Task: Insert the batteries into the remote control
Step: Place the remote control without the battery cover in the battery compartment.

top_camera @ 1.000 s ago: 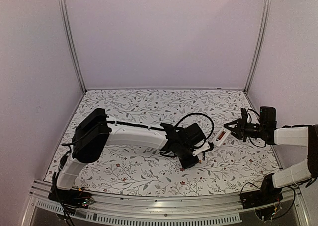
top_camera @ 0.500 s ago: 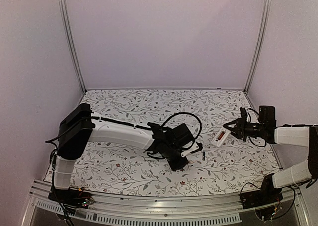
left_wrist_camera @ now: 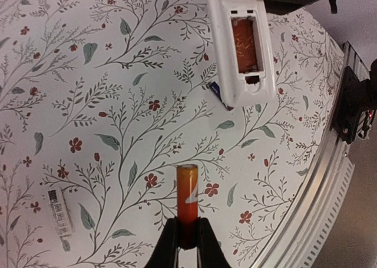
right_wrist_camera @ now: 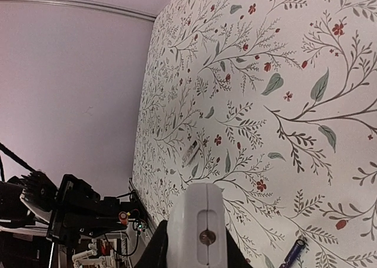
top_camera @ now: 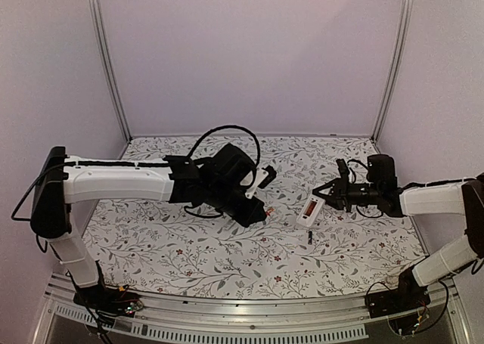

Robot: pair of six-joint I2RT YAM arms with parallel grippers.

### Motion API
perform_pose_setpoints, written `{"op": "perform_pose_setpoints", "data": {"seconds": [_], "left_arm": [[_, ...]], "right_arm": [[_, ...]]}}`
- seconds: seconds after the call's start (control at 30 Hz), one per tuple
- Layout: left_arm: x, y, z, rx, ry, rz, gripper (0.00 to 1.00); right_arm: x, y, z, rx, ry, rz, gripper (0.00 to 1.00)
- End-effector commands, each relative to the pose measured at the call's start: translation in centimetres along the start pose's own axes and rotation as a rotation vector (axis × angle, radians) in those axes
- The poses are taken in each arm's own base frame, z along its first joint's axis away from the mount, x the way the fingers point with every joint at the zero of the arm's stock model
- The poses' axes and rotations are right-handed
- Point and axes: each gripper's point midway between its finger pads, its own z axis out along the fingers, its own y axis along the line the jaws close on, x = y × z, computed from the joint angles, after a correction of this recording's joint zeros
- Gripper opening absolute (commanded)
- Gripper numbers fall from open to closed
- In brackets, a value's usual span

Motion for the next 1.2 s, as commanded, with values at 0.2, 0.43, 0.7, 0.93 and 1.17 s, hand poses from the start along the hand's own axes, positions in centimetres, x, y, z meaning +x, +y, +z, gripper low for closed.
{"op": "perform_pose_setpoints", "data": {"seconds": [0.2, 0.43, 0.7, 0.93, 1.17], "left_arm": [[1.2, 0.6, 0.0, -0.005, 0.046, -0.236, 0.0], [0.5, 0.5, 1.1, -0.017, 0.04, -0.239, 0.0], [-0.1, 0.0, 1.9, -0.007, 0.036, -0.251, 0.0], [-0.1, 0.2, 2.6, -0.018, 0.049, -0.265, 0.0], [0.3, 0.5, 3.4, -0.036, 0.074, -0.282, 0.0]], "right_arm": [[0.5, 2.8, 5.6, -0.071, 0.012, -0.009, 0.0], [1.5, 3.7, 7.5, -0.076, 0.037, -0.011, 0.0], [2.4, 4.1, 8.7, -0.085, 0.057, -0.004, 0.0], [3.1, 4.4, 9.6, -0.098, 0.069, 0.003, 0.0], [3.0, 4.5, 9.9, -0.098, 0.066, 0.008, 0.0]]}}
